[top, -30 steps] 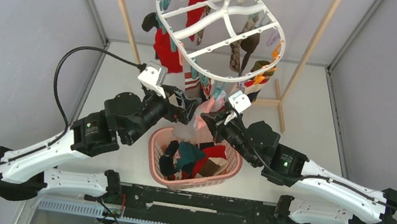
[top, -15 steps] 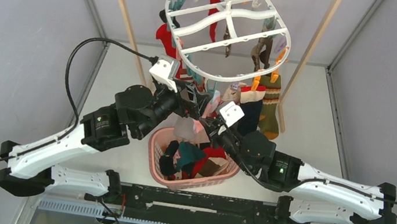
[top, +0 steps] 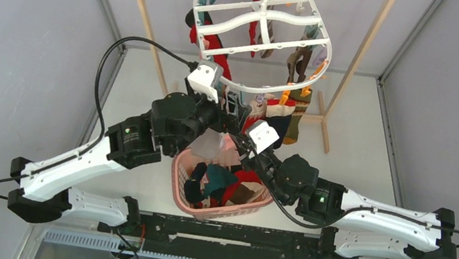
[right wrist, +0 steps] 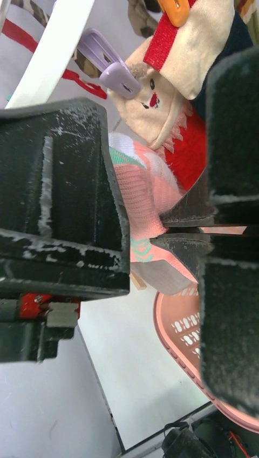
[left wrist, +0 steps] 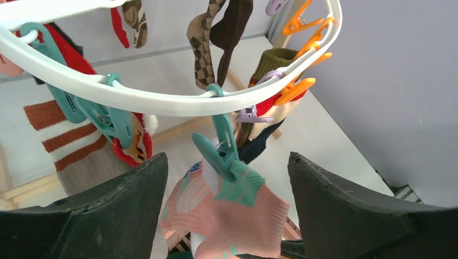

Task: Remove the socks clipped to the hanger
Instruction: Remove the sock from the hanger.

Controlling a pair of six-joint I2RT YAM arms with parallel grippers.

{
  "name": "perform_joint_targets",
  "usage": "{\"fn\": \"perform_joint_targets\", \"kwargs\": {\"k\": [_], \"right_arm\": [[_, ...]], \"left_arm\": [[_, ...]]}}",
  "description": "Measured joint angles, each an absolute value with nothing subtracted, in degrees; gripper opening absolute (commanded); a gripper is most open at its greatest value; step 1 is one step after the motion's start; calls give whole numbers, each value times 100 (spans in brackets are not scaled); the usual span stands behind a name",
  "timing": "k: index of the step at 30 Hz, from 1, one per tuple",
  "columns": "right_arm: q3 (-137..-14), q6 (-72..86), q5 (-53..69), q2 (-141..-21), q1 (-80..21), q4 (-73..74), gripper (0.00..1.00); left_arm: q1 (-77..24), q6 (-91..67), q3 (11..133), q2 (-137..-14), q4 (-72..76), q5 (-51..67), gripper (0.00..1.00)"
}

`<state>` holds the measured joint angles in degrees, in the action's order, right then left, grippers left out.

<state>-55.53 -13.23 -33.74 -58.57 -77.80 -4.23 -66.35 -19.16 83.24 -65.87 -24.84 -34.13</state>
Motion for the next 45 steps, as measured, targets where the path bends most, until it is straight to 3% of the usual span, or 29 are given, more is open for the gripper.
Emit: {"fn": "perform_joint_targets", "kwargs": {"k": [10,34,45], "right_arm": [[-5553,-1411,-3450,-5883,-7819,-497,0],[-5553,-1662,-3638,-6121,-7944,-775,0],[-5553,-1693,-3721,-6121,-8038,-801,0]], "left_arm": [[-6528,-2145,8388,-6689,-2759,-3369,75],[-6222,-2359,8962,-7277,-2930,-2670,70],[-6163,-2355,9111,-7417,-3063,-2698,61]]}}
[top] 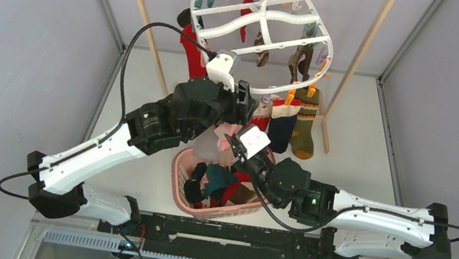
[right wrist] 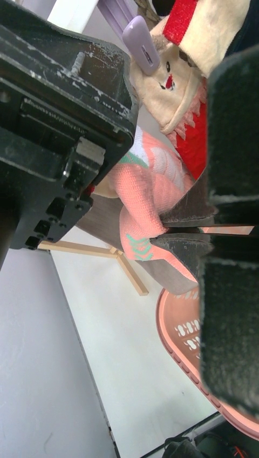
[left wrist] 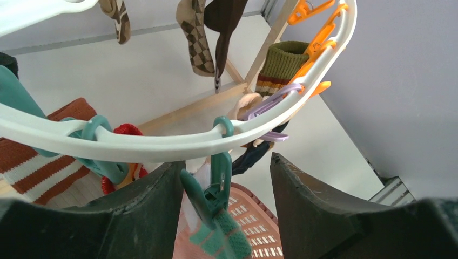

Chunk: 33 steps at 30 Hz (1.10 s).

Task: Remove the socks clipped to the hanger
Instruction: Remove the sock from the hanger.

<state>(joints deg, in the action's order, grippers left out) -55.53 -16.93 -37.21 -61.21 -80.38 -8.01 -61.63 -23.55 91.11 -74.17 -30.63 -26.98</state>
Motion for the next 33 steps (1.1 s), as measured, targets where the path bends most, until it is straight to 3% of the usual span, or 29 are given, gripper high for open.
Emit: {"fn": "perform_joint_targets", "kwargs": {"k": [13,22,25,33], "right_arm": [[-5553,-1734,-3795,-6121,-8068,-803,0],[-5553,-1728,-3811,-6121,-8066,-801,0],[-5553,-1719,-3804,-6119,-8053,-792,0],[-5360,-1640,-3734,-5933,-7977,-786,0]], "left_arm": [[-6095,-2351,9174,-7524,-3109,-2700,39],[-6034,-2349,9317,-7540,-3238,-2676,6],[-6012,-2346,9319,-7544,-3258,-2672,1],[-5979,-2344,9319,-7544,-3282,-2644,0]]}}
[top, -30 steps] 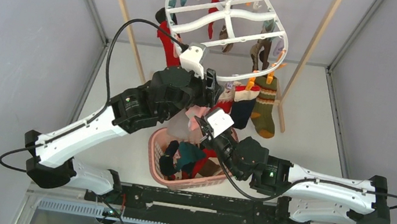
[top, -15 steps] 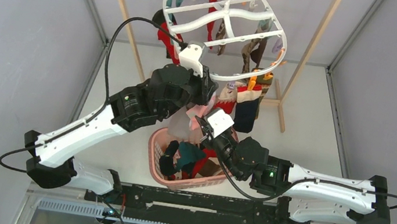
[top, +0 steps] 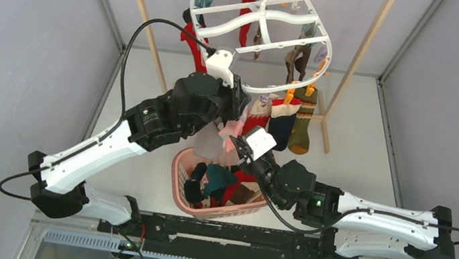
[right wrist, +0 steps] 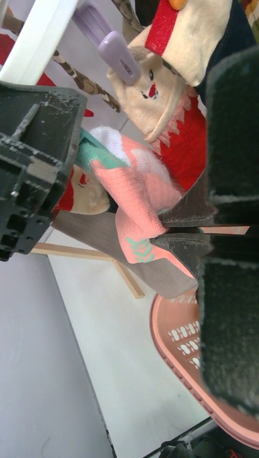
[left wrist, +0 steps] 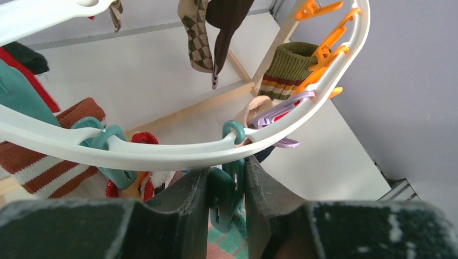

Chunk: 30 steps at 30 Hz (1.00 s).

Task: Remove the socks clipped to the hanger
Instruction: Remove the sock from the hanger.

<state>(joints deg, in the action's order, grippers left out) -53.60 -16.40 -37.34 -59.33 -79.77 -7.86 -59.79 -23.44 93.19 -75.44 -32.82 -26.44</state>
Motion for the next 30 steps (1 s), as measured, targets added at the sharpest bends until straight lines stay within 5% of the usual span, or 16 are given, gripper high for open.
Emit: {"fn": "perform_joint_targets", "kwargs": {"k": [13,20,30], "right_arm": [[-4950,-1385,-3531,-5256,-7653,-729,0],[-4727,-1256,-3437,-5035,-7647,-692,0],[-4676,-1160,-3192,-4989,-7745,-655,0]], "left_arm": [[-5916,-2342,9319,-7544,-3280,-2541,4],[-5887,-2342,9319,-7544,-3280,-2488,20],[-5852,-2342,9319,-7544,-3280,-2410,28]]}}
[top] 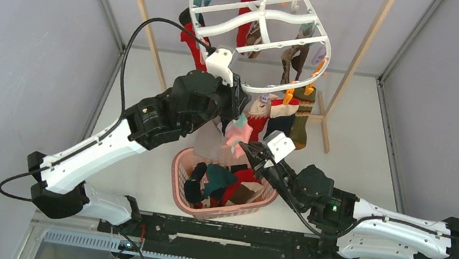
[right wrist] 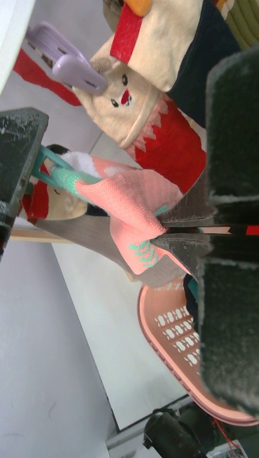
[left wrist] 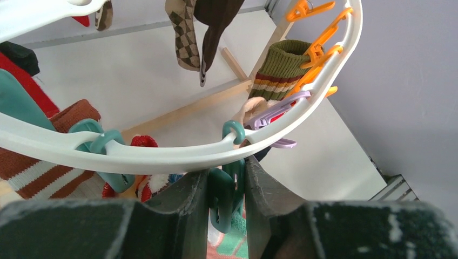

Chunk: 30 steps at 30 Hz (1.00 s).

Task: Remove the socks clipped to the hanger
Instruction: Remove the sock from the hanger.

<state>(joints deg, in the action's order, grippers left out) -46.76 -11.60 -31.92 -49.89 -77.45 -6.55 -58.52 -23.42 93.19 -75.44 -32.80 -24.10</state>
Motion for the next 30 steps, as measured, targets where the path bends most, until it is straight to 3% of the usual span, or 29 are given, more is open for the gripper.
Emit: {"fn": "perform_joint_targets", "kwargs": {"k": [6,14,17,20,30], "right_arm": [[-4626,-1151,-3096,-4995,-7891,-611,0],[-4609,-1105,-3124,-4995,-8020,-574,0],[-4536,-1044,-3181,-4991,-8114,-591,0],[-4386,-974,-3251,-4984,-8206,-582,0],[-4193,-862,-3361,-4945,-8300,-537,0]], "left_arm": [[-5830,-2335,9319,-7544,-3277,-2375,43],[-5808,-2333,9319,-7533,-3277,-2368,44],[-5808,-2338,9319,-7531,-3277,-2364,31],[-5802,-2351,9319,-7531,-3275,-2355,3],[-5756,-2314,9319,-7531,-3275,-2359,1]]}}
